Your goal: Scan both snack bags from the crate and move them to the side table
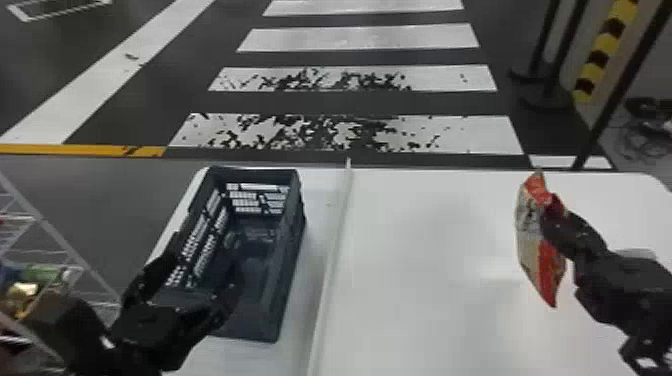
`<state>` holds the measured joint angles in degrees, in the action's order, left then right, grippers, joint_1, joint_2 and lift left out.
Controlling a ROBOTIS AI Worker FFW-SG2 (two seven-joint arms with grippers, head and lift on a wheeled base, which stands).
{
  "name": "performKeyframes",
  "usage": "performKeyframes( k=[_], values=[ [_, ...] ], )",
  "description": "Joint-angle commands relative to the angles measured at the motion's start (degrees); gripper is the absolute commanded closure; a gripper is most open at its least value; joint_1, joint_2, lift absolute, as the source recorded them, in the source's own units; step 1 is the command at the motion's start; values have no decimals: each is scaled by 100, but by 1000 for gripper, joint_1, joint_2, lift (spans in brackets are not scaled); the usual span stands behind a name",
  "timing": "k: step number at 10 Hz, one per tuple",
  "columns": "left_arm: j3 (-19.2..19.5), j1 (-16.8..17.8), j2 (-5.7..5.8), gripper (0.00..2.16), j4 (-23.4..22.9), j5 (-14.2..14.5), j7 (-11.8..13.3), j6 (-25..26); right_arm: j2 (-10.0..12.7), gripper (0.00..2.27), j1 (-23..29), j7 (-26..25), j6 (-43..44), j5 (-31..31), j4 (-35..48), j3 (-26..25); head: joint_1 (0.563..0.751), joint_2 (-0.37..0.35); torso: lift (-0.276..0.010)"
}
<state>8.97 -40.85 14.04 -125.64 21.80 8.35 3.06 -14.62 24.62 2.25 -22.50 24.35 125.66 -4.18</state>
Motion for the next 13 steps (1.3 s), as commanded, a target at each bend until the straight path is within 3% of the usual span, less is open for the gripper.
performKeyframes(
  k=[1,3,5,10,12,13],
  values=[
    [-27,51,2,39,13,0,0,6,600,2246,175,91,4,1309,-41,-716,695,61,-95],
    [-88,104,19,39,30,8,-9,6,1137,2246,324,390,-31,2601,-332,-1234,695,6,-95],
    [-141,113,19,39,48,0,0,-11,1467,2246,465,390,92,3559,-586,-1533,695,-20,-95],
    [-220,130,37,39,154,0,44,-82,1467,2246,368,293,1375,5141,-2081,-1454,695,-132,-95],
    [-246,209,11,39,268,0,70,-99,1467,2243,500,126,2395,4903,-2309,-1067,695,-154,-95],
    [-273,245,11,39,321,0,79,-117,1467,1976,685,100,2623,4675,-2274,-900,695,-167,-95]
  ],
)
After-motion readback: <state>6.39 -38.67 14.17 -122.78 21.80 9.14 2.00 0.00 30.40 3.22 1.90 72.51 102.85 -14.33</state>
